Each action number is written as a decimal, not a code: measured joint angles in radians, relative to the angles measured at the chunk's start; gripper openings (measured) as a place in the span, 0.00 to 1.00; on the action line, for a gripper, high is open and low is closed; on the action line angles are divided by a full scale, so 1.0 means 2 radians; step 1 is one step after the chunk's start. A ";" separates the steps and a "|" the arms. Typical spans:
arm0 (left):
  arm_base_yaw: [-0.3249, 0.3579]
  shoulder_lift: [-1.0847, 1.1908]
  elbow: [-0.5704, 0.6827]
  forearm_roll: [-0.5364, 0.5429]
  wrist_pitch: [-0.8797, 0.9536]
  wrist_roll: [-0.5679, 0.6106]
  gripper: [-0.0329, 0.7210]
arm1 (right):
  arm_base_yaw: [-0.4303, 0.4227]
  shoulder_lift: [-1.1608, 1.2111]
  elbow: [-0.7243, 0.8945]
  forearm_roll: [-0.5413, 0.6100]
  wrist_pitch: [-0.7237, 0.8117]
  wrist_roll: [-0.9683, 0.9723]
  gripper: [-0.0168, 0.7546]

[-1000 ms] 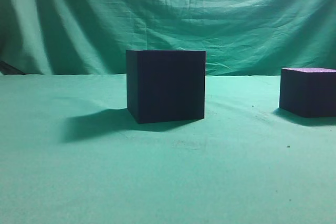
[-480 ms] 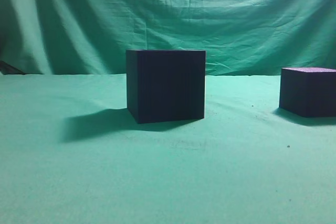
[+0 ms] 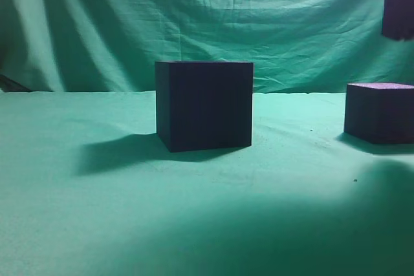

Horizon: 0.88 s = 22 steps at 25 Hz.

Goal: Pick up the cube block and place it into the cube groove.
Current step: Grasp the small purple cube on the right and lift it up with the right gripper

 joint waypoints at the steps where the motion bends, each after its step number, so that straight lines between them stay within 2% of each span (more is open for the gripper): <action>1: 0.000 0.000 0.000 0.000 0.000 0.000 0.04 | 0.000 0.012 -0.004 -0.001 -0.001 0.000 0.09; 4: 0.000 0.000 0.000 0.000 0.000 0.000 0.04 | 0.000 0.038 -0.014 -0.003 -0.006 0.002 0.33; 7: 0.000 0.000 0.000 0.000 0.000 0.000 0.04 | 0.000 0.055 -0.015 -0.005 -0.022 0.031 0.66; 10: 0.000 0.000 0.000 0.000 0.000 0.000 0.04 | 0.000 0.072 -0.016 -0.020 -0.042 0.080 0.85; 17: 0.000 0.000 0.000 0.000 0.000 0.000 0.04 | 0.000 0.122 -0.016 -0.034 -0.066 0.108 0.86; 18: 0.000 0.000 0.000 0.000 0.000 0.000 0.04 | 0.000 0.128 -0.016 -0.036 -0.068 0.108 0.78; 22: 0.000 0.000 0.000 0.000 0.000 0.000 0.04 | 0.000 0.137 -0.016 -0.046 -0.072 0.109 0.59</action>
